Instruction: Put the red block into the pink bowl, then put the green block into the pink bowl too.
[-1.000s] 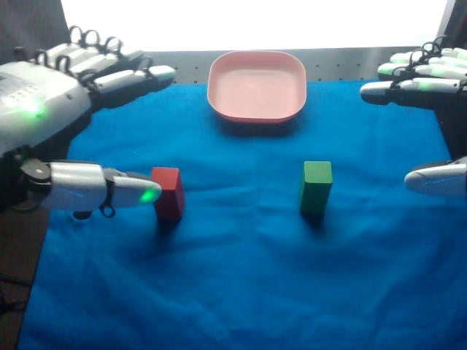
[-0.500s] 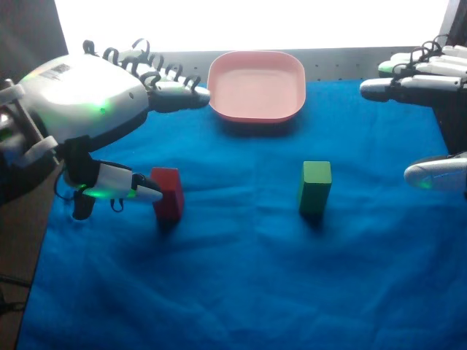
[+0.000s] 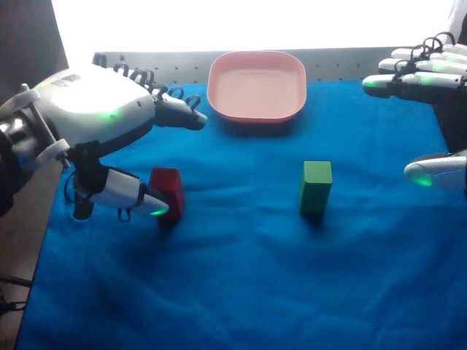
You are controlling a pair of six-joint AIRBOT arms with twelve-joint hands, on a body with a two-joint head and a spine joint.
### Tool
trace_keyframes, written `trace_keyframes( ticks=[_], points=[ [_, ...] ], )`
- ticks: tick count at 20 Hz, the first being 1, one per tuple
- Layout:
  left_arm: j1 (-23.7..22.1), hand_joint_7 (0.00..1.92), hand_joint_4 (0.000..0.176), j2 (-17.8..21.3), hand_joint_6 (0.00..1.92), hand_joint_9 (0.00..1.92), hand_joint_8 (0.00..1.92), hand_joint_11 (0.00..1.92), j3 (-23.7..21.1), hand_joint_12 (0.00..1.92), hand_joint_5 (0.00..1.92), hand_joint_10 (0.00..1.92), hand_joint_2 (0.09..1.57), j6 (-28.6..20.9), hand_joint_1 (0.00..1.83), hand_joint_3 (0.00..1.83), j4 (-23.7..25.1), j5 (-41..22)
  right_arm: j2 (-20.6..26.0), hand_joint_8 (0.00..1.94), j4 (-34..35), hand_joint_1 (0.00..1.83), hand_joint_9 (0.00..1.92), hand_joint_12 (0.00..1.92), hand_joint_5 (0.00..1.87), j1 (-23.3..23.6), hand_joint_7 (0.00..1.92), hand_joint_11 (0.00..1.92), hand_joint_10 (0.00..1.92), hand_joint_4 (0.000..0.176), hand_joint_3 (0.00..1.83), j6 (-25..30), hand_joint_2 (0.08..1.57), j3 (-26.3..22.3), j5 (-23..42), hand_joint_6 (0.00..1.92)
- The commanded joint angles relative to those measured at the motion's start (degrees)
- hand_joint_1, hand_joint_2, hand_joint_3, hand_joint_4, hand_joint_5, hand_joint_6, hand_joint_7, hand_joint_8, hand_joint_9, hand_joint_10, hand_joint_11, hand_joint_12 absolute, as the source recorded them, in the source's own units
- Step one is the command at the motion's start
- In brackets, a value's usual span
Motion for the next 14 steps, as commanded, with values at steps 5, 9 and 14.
trace_keyframes(
  ticks=[5, 9, 14],
  points=[
    [-0.72, 0.77, 0.0, -1.99, 0.0, 0.91, 0.01, 0.62, 1.79, 1.17, 0.7, 0.05, 0.91, -0.04, 0.97, 0.0, -1.48, -4.69, -0.09, 0.0, 2.27, 0.35, 0.13, 0.35, 0.25, 0.95, 0.2, 0.0, 0.0, 0.146, 0.0, 0.38, 1.04, 0.22, 6.59, 0.0],
    [-0.49, 0.91, 0.0, -2.53, 0.01, 1.03, 0.02, 0.58, 2.08, 1.39, 0.79, 0.1, 0.95, -0.04, 1.01, 0.0, -1.88, -4.58, -0.09, 0.0, 2.27, 0.38, 0.08, 0.26, 0.24, 1.04, 0.16, 0.0, 0.0, 0.156, 0.0, 0.38, 1.04, 0.24, 6.59, 0.0],
    [-0.43, 1.05, 0.0, -2.69, 0.01, 1.1, 0.02, 0.65, 2.13, 1.34, 0.94, 0.18, 0.99, -0.04, 1.08, 0.0, -2.09, -4.47, -0.15, 0.0, 2.27, 0.41, 0.12, 0.47, 0.27, 1.04, 0.19, 0.0, 0.0, 0.137, 0.0, 0.38, 1.03, 0.26, 6.59, 0.0]
  ],
)
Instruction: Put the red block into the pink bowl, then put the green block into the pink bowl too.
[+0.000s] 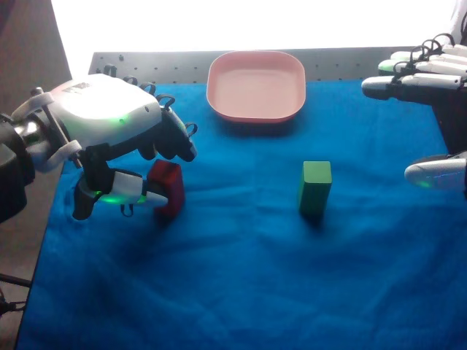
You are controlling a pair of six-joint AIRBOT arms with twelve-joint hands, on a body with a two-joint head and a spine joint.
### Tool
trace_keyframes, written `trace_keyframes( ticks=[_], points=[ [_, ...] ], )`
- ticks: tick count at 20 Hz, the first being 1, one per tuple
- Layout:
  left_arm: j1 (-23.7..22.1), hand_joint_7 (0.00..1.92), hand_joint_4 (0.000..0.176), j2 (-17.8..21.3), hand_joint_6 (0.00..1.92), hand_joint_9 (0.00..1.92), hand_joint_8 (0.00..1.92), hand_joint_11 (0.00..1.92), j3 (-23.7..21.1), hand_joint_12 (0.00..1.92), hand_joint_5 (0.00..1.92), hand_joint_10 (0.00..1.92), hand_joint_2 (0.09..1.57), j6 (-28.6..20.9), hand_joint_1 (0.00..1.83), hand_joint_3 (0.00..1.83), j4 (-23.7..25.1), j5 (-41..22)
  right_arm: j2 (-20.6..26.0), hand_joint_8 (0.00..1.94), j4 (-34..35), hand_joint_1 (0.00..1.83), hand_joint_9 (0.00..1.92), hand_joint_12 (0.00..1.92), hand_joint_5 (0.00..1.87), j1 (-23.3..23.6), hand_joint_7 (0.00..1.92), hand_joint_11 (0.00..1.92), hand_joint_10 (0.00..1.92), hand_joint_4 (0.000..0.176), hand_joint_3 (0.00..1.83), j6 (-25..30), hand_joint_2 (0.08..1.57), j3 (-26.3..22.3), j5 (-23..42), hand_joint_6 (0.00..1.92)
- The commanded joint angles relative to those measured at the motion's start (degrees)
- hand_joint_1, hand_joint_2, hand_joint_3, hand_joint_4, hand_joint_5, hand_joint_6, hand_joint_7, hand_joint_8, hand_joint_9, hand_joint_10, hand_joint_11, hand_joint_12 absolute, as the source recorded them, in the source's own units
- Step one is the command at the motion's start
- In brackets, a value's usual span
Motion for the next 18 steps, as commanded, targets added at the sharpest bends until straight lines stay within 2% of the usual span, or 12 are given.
trace_keyframes(
  ticks=[1, 2, 3, 4, 5, 6, 7, 8, 12, 14, 16, 18],
  points=[
    [-0.42, 1.06, 0.0, -0.37, 0.02, 1.09, 0.02, 0.65, 0.16, 1.32, 0.95, 0.18, 1.0, 0.07, 1.07, 0.0, -0.09, -6.11, -0.12, 0.0, 2.23, 0.41, 0.12, 0.5, 0.26, 1.04, 0.18, 0.0, 0.0, 0.134, 0.0, 0.38, 1.04, 0.24, 6.63, 0.0],
    [-0.4, 1.09, 0.0, -0.4, 0.02, 1.1, 0.03, 0.66, 0.17, 1.32, 0.98, 0.19, 1.0, 0.07, 1.06, 0.0, -0.14, -6.14, -0.14, 0.0, 2.23, 0.41, 0.14, 0.58, 0.27, 1.04, 0.19, 0.0, 0.0, 0.135, 0.0, 0.38, 1.03, 0.24, 6.63, 0.0],
    [-0.39, 1.14, 0.017, -0.41, 0.61, 1.13, 0.02, 0.69, 0.18, 1.29, 1.08, 0.18, 1.03, 0.07, 1.09, 0.02, -0.24, -6.23, -0.17, 0.0, 2.23, 0.41, 0.15, 0.59, 0.27, 1.04, 0.2, 0.0, 0.01, 0.132, 0.0, 0.38, 1.03, 0.25, 6.63, 0.0],
    [-0.38, 1.18, 0.006, -0.43, 0.81, 1.15, 0.02, 0.7, 0.18, 1.35, 1.06, 0.2, 1.07, 0.07, 1.1, 0.01, -0.3, -6.32, -0.19, 0.0, 2.23, 0.43, 0.17, 0.62, 0.28, 1.04, 0.22, 0.0, 0.01, 0.129, 0.0, 0.38, 1.03, 0.25, 6.63, 0.0],
    [-0.36, 1.23, 0.0, -0.48, 0.87, 1.14, 0.02, 0.71, 0.18, 1.43, 1.04, 0.32, 1.08, 0.06, 1.11, 0.0, -0.34, -6.38, -0.2, 0.0, 2.23, 0.43, 0.17, 0.6, 0.28, 1.04, 0.2, 0.0, 0.0, 0.136, 0.0, 0.38, 1.03, 0.27, 6.63, 0.0],
    [-0.35, 1.16, 0.0, -0.52, 0.76, 1.11, 0.67, 0.73, 0.18, 1.49, 1.05, 0.48, 1.07, 0.06, 1.22, 0.0, -0.34, -6.48, -0.2, 0.0, 2.23, 0.43, 0.17, 0.61, 0.28, 1.04, 0.2, 0.0, 0.0, 0.136, 0.0, 0.38, 1.03, 0.28, 6.63, 0.0],
    [-0.32, 1.12, 0.0, -0.54, 0.68, 1.08, 0.86, 0.74, 0.18, 1.54, 1.09, 0.63, 1.06, 0.06, 1.24, 0.0, -0.34, -6.6, -0.22, 0.0, 2.23, 0.45, 0.17, 0.59, 0.29, 1.04, 0.21, 0.0, 0.0, 0.13, 0.0, 0.38, 1.03, 0.29, 6.63, 0.0],
    [-0.33, 1.14, 0.0, -0.56, 0.59, 1.08, 0.89, 0.75, 0.18, 1.58, 1.14, 0.73, 1.05, 0.06, 1.26, 0.0, -0.34, -6.7, -0.25, 0.0, 2.23, 0.45, 0.17, 0.59, 0.29, 1.04, 0.21, 0.0, 0.0, 0.122, 0.0, 0.38, 1.04, 0.31, 6.63, 0.0],
    [-0.45, 1.16, 0.0, -0.42, 0.57, 1.09, 0.89, 0.83, 0.28, 1.52, 1.13, 0.8, 1.05, -0.64, 1.28, 0.0, -0.02, -7.34, -0.44, 0.0, 2.23, 0.43, 0.18, 0.64, 0.27, 1.04, 0.21, 0.0, 0.0, 0.146, 0.0, 0.38, 1.03, 0.54, 6.63, 0.0],
    [-1.04, 1.21, 0.0, 0.41, 0.39, 1.13, 0.81, 0.94, 0.36, 1.48, 1.22, 0.86, 1.02, -4.05, 1.29, 0.0, 3.05, -7.67, -0.46, 0.0, 2.23, 0.42, 0.18, 0.64, 0.28, 1.04, 0.21, 0.0, 0.0, 0.137, 0.0, 0.38, 1.04, 0.65, 6.62, 0.0],
    [-2.59, 1.3, 0.0, 0.97, 0.19, 1.25, 0.65, 1.02, 0.47, 1.33, 1.32, 0.67, 0.99, -5.94, 1.3, 0.0, 5.28, -7.79, -0.6, 0.0, 2.23, 0.44, 0.18, 0.66, 0.27, 1.04, 0.21, 0.0, 0.0, 0.139, 0.0, 0.38, 1.04, 0.81, 6.62, 0.0],
    [-5.17, 1.31, 0.0, 0.93, 0.07, 1.35, 0.63, 1.11, 0.78, 1.31, 1.38, 0.78, 0.99, -5.97, 1.31, 0.0, 7.15, -7.44, -0.72, 0.0, 2.23, 0.39, 0.18, 0.65, 0.28, 1.04, 0.22, 0.0, 0.0, 0.148, 0.0, 0.38, 1.04, 0.91, 6.62, 0.0]
  ],
)
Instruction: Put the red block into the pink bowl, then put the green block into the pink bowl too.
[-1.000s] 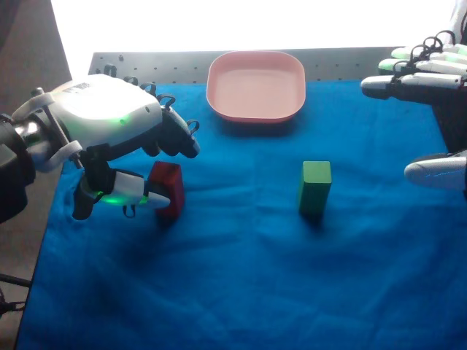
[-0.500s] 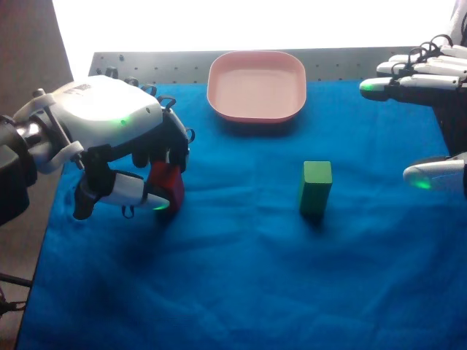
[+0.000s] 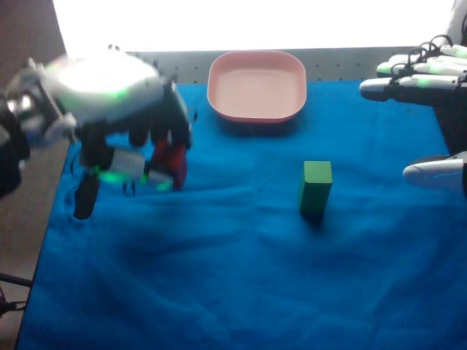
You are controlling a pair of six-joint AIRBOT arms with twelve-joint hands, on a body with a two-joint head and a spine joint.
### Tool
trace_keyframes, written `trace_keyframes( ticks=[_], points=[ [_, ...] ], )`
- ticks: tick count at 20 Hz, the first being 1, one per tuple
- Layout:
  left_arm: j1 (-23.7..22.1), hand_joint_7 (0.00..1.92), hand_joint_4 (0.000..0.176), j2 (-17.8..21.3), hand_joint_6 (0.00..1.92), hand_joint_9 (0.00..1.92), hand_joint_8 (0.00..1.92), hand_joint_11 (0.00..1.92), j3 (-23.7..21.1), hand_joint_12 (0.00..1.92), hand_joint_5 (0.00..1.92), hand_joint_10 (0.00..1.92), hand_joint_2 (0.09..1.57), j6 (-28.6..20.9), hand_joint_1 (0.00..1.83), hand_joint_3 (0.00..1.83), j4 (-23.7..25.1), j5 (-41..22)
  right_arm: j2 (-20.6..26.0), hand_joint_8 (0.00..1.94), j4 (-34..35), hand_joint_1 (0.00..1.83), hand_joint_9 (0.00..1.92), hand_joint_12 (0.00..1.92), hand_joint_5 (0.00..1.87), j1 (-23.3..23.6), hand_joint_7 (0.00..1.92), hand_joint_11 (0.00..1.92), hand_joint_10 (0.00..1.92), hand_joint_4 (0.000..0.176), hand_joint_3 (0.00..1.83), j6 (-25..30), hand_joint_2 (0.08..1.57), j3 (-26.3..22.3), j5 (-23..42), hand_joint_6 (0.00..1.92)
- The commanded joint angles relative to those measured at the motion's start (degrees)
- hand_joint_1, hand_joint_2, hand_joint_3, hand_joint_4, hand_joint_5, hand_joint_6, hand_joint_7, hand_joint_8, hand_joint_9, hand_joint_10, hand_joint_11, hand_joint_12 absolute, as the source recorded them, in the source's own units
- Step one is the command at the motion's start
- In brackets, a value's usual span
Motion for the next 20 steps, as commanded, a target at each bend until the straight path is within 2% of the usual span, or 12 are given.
trace_keyframes(
  ticks=[1, 2, 4, 5, 7, 8, 10, 13, 14, 15, 17, 20],
  points=[
    [-1.36, 1.31, 0.0, -0.12, 0.04, 1.39, 0.67, 1.14, 0.23, 1.31, 1.38, 0.85, 0.99, -0.14, 1.31, 0.0, 0.29, -6.73, -0.2, 0.0, 2.21, 0.4, 0.18, 0.64, 0.28, 1.04, 0.22, 0.0, 0.0, 0.146, 0.0, 0.38, 1.04, 0.26, 6.6, 0.0],
    [-2.8, 1.37, 0.0, -0.52, 0.08, 1.43, 0.71, 1.01, 0.93, 1.42, 1.43, 1.03, 0.98, -0.14, 1.24, 0.0, 0.84, -6.25, -0.37, 0.0, 2.16, 0.4, 0.17, 0.6, 0.27, 1.04, 0.2, 0.0, 0.0, 0.144, 0.0, 0.38, 1.05, 0.4, 6.6, 0.0],
    [-4.39, 1.35, 0.0, -1.5, 0.27, 1.25, 0.98, 0.12, 2.5, 1.02, 1.36, 1.22, 0.98, -0.14, 1.22, 0.0, 0.85, -5.46, -0.66, 0.0, 2.16, 0.45, 0.19, 0.64, 0.28, 1.04, 0.22, 0.0, 0.0, 0.139, 0.0, 0.38, 1.05, 0.65, 6.6, 0.0],
    [-5.27, 1.24, 0.0, -2.19, 0.47, 1.19, 1.09, 0.81, 3.35, 1.7, 1.26, 1.49, 1.01, -0.15, 1.21, 0.0, 0.84, -4.96, -0.71, 0.0, 2.16, 0.46, 0.2, 0.67, 0.28, 1.04, 0.22, 0.0, 0.0, 0.15, 0.0, 0.38, 1.04, 0.7, 6.6, 0.0],
    [-6.86, 1.31, 0.0, -4.03, 0.61, 1.35, 0.84, 1.31, 5.61, 1.6, 1.19, 1.35, 1.03, -0.17, 1.2, 0.0, 0.29, -4.06, -0.73, 0.0, 2.16, 0.44, 0.19, 0.62, 0.28, 1.05, 0.22, 0.0, 0.0, 0.158, 0.0, 0.38, 1.04, 0.76, 6.6, 0.0],
    [-7.2, 1.32, 0.0, -4.99, 0.56, 1.34, 0.71, 1.28, 6.71, 1.61, 1.22, 1.29, 1.02, -0.18, 1.2, 0.0, -0.5, -3.89, -0.78, 0.0, 2.16, 0.42, 0.19, 0.57, 0.27, 1.05, 0.22, 0.0, 0.0, 0.162, 0.0, 0.38, 1.04, 0.8, 6.6, 0.0],
    [-7.73, 1.41, 0.0, -7.71, 0.46, 1.35, 0.34, 1.16, 9.93, 1.62, 1.27, 1.06, 1.0, -0.18, 1.21, 0.0, -3.29, -3.75, -1.06, 0.0, 2.16, 0.41, 0.19, 0.55, 0.29, 1.09, 0.22, 0.0, 0.0, 0.131, 0.0, 0.38, 1.05, 1.02, 6.6, 0.0],
    [-9.05, 1.44, 0.0, -11.42, 0.73, 1.31, 0.25, 1.1, 14.35, 1.73, 1.12, 1.22, 1.05, -0.19, 1.19, 0.0, -5.69, -1.73, -1.45, 0.0, 2.16, 0.4, 0.19, 0.56, 0.28, 1.14, 0.22, 0.0, 0.0, 0.14, 0.0, 0.38, 1.05, 1.36, 6.6, 0.0],
    [-9.49, 1.26, 0.0, -12.83, 0.55, 1.28, 0.67, 1.2, 15.99, 1.63, 1.16, 1.18, 1.03, -0.19, 1.26, 0.0, -6.23, -0.89, -1.59, 0.0, 2.16, 0.39, 0.2, 0.58, 0.28, 1.14, 0.22, 0.0, 0.0, 0.141, 0.0, 0.38, 1.05, 1.5, 6.6, 0.0],
    [-9.81, 1.2, 0.0, -13.86, 0.52, 1.27, 0.77, 1.25, 17.2, 1.55, 1.18, 1.15, 1.03, -0.19, 1.27, 0.0, -6.71, -0.21, -1.68, 0.0, 2.16, 0.4, 0.21, 0.59, 0.28, 1.16, 0.22, 0.0, 0.0, 0.135, 0.0, 0.38, 1.04, 1.6, 6.6, 0.0],
    [-10.46, 1.2, 0.0, -16.07, 0.46, 1.31, 0.85, 1.26, 19.83, 1.58, 1.16, 1.19, 1.03, -0.2, 1.29, 0.0, -7.84, 0.86, -1.85, 0.0, 2.16, 0.42, 0.22, 0.63, 0.28, 1.29, 0.22, 0.0, 0.0, 0.136, 0.0, 0.38, 1.04, 1.77, 6.6, 0.0],
    [-11.45, 1.14, 0.0, -18.73, 0.67, 1.03, 0.89, 0.8, 23.11, 1.9, 1.16, 1.39, 1.04, -0.21, 1.17, 0.0, -9.11, 2.5, -2.19, 0.0, 2.16, 0.45, 0.21, 0.65, 0.26, 1.4, 0.2, 0.0, 0.0, 0.137, 0.0, 0.38, 1.04, 2.02, 6.6, 0.0]
  ],
)
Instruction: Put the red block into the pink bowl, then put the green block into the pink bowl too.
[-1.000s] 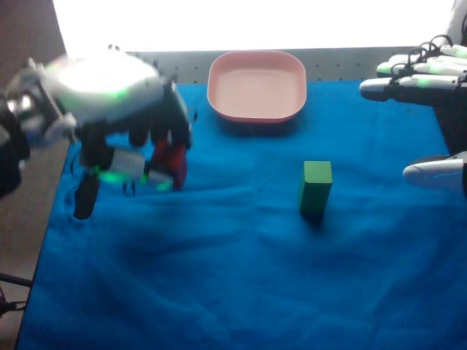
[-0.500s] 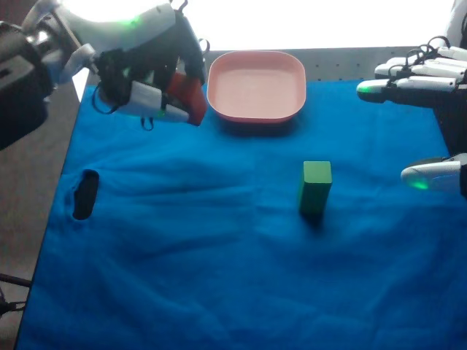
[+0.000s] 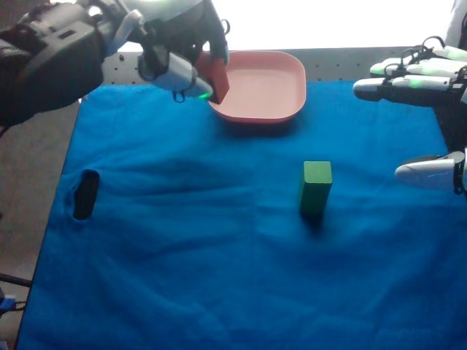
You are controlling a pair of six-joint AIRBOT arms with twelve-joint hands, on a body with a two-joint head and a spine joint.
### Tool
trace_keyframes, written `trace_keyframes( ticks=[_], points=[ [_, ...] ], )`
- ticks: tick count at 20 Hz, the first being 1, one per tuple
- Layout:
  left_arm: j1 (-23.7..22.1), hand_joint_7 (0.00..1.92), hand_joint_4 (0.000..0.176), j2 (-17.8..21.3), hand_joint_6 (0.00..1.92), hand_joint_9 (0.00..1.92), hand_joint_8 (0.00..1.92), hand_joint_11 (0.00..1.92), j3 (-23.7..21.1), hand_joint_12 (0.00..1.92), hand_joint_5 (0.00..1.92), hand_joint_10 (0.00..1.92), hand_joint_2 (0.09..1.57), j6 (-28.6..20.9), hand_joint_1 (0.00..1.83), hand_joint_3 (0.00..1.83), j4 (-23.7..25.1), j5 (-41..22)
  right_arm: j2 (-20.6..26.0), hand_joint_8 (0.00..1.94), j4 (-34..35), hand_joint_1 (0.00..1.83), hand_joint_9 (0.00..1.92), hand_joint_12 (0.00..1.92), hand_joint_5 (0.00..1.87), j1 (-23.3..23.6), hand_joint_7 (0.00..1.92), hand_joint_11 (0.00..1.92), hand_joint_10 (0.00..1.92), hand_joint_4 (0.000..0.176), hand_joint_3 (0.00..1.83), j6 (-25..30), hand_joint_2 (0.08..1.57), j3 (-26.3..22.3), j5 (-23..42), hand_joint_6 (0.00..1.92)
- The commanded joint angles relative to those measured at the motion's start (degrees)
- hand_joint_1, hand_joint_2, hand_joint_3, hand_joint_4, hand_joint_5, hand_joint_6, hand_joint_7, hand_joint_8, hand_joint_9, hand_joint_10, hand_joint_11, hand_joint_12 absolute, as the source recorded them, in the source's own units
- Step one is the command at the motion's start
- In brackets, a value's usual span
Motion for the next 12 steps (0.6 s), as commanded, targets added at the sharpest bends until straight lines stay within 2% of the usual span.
trace_keyframes(
  ticks=[1, 2, 3, 4, 5, 6, 7, 8, 9, 10, 11, 12],
  points=[
    [-1.22, 1.18, 0.0, -0.71, 0.64, 1.15, 0.91, 1.02, 0.86, 1.92, 1.18, 1.45, 1.03, -0.12, 1.18, 0.0, -0.51, -5.68, -0.28, 0.0, 2.14, 0.44, 0.21, 0.67, 0.25, 0.96, 0.2, 0.0, 0.0, 0.153, 0.0, 0.36, 1.04, 0.4, 6.6, 0.0],
    [-1.43, 1.19, 0.0, -1.99, 0.6, 1.12, 0.92, 0.91, 2.33, 1.92, 1.2, 1.45, 1.02, -0.12, 1.19, 0.0, -0.92, -5.11, -0.49, 0.0, 2.14, 0.44, 0.21, 0.68, 0.26, 0.99, 0.21, 0.0, 0.0, 0.148, 0.0, 0.36, 1.04, 0.56, 6.6, 0.0],
    [-1.62, 1.15, 0.0, -3.04, 0.47, 1.18, 0.96, 1.08, 3.51, 1.73, 1.17, 1.31, 1.04, -0.12, 1.27, 0.0, -1.11, -4.59, -0.62, 0.0, 2.14, 0.45, 0.2, 0.65, 0.27, 1.02, 0.21, 0.0, 0.0, 0.142, 0.0, 0.36, 1.04, 0.68, 6.6, 0.0],
    [-1.9, 1.21, 0.0, -4.43, 0.61, 1.26, 0.81, 1.2, 4.98, 1.64, 1.17, 1.25, 1.04, -0.12, 1.21, 0.0, -1.22, -3.85, -0.78, 0.0, 2.14, 0.44, 0.2, 0.65, 0.26, 1.08, 0.2, 0.0, 0.0, 0.168, 0.0, 0.36, 1.03, 0.83, 6.6, 0.0],
    [-2.09, 1.21, 0.0, -5.49, 0.63, 1.26, 0.82, 1.21, 6.1, 1.73, 1.18, 1.33, 1.03, -0.12, 1.19, 0.0, -1.27, -3.22, -0.96, 0.0, 2.14, 0.44, 0.21, 0.68, 0.25, 1.17, 0.2, 0.0, 0.0, 0.171, 0.0, 0.37, 1.02, 1.0, 6.6, 0.0],
    [-2.22, 1.07, 0.0, -6.63, 0.3, 1.0, 1.08, 0.51, 7.3, 1.88, 1.25, 1.29, 1.05, -0.12, 1.26, 0.0, -1.5, -2.57, -1.18, 0.0, 2.14, 0.45, 0.22, 0.68, 0.25, 1.22, 0.2, 0.0, 0.01, 0.173, 0.0, 0.37, 1.02, 1.2, 6.6, 0.0],
    [-2.33, 1.04, 0.0, -7.97, 0.15, 0.93, 1.14, 0.54, 8.63, 1.91, 1.31, 1.33, 1.06, -0.08, 1.28, 0.0, -1.51, -1.85, -1.46, 0.01, 2.09, 0.48, 0.23, 0.68, 0.27, 1.29, 0.22, 0.0, 0.01, 0.159, 0.0, 0.37, 1.02, 1.44, 6.6, 0.01],
    [-2.4, 1.1, 0.0, -8.63, 0.12, 1.05, 1.01, 0.87, 9.46, 1.72, 1.34, 1.17, 1.04, 0.19, 1.29, 0.0, -1.51, -1.3, -1.63, 0.0, 2.04, 0.48, 0.24, 0.7, 0.33, 1.34, 0.26, 0.0, 0.0, 0.133, 0.0, 0.37, 1.03, 1.57, 6.61, 0.01],
    [-2.55, 1.19, 0.0, -9.69, 0.16, 1.11, 0.83, 0.96, 10.69, 1.59, 1.33, 1.1, 1.02, 0.59, 1.28, 0.0, -1.51, -0.5, -1.82, 0.01, 1.9, 0.47, 0.26, 0.71, 0.4, 1.44, 0.31, 0.01, 0.0, 0.099, 0.0, 0.37, 1.04, 1.7, 6.61, 0.01],
    [-2.56, 1.19, 0.0, -10.47, 0.32, 1.06, 0.81, 0.85, 11.57, 1.53, 1.25, 0.97, 1.02, 0.6, 1.28, 0.0, -1.77, 0.09, -2.01, 0.01, 1.81, 0.45, 0.27, 0.71, 0.43, 1.47, 0.33, 0.01, 0.01, 0.086, 0.0, 0.37, 1.05, 1.82, 6.61, 0.01],
    [-2.56, 1.2, 0.0, -10.84, 0.54, 1.03, 0.79, 0.75, 12.06, 1.38, 1.13, 0.69, 1.04, 0.6, 1.28, 0.0, -2.11, 0.5, -2.06, 0.0, 1.76, 0.44, 0.35, 0.78, 0.48, 1.57, 0.39, 0.05, 0.01, 0.074, 0.0, 0.37, 1.05, 1.83, 6.61, 0.0],
    [-2.55, 1.03, 0.0, -10.95, 0.19, 0.95, 0.32, 0.55, 12.18, 1.43, 0.91, 0.5, 0.96, 0.6, 1.1, 0.0, -2.32, 0.65, -2.08, 0.0, 1.69, 0.44, 0.42, 0.84, 0.53, 1.68, 0.42, 0.07, 0.01, 0.077, 0.0, 0.37, 1.04, 1.83, 6.61, 0.0]
  ],
)
